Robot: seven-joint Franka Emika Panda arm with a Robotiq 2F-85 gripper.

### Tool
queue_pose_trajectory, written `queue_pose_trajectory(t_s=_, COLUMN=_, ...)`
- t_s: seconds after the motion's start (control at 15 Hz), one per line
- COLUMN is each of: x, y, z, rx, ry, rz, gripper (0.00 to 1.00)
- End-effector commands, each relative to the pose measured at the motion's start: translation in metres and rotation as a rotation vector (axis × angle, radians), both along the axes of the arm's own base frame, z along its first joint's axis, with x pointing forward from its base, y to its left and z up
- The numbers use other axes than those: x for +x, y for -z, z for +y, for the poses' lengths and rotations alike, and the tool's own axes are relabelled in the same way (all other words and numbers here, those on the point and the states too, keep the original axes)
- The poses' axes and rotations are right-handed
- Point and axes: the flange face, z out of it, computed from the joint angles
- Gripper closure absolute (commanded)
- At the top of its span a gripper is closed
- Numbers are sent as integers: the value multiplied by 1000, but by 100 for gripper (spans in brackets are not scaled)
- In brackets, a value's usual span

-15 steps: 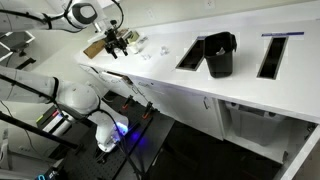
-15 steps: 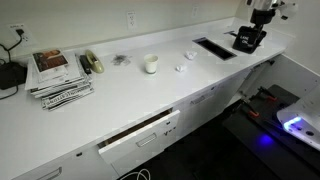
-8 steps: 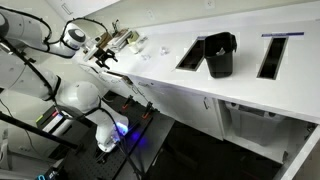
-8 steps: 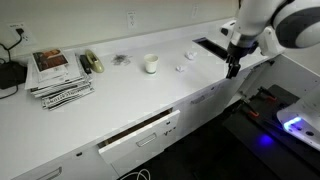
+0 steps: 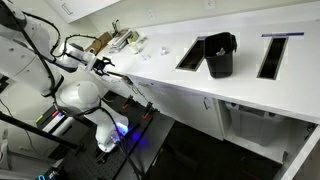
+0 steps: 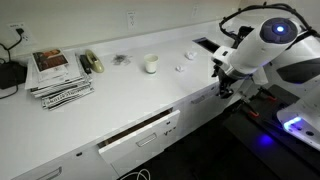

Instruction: Open the drawer on the left

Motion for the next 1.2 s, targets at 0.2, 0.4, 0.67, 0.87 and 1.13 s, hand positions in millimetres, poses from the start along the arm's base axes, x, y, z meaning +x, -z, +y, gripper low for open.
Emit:
queue_pose_trajectory(t_s=0.2, x=0, y=-1, z=11, rx=28, ry=-26, rz=-16, gripper=0)
queue_pose_trajectory(t_s=0.4, x=-1, y=3, z=64, rx=76, ry=-141, rz=-50, gripper=0)
queue_pose_trajectory(t_s=0.67, x=-11, y=24, z=138, rx=117, ry=-284, rz=-83, gripper=0)
queue_pose_trajectory(t_s=0.87, x=-25, y=55, z=191, rx=135, ry=-393, rz=-85, gripper=0)
queue_pose_trajectory(t_s=1.13, x=-60, y=99, z=250, rx=98, ry=-519, rz=-98, gripper=0)
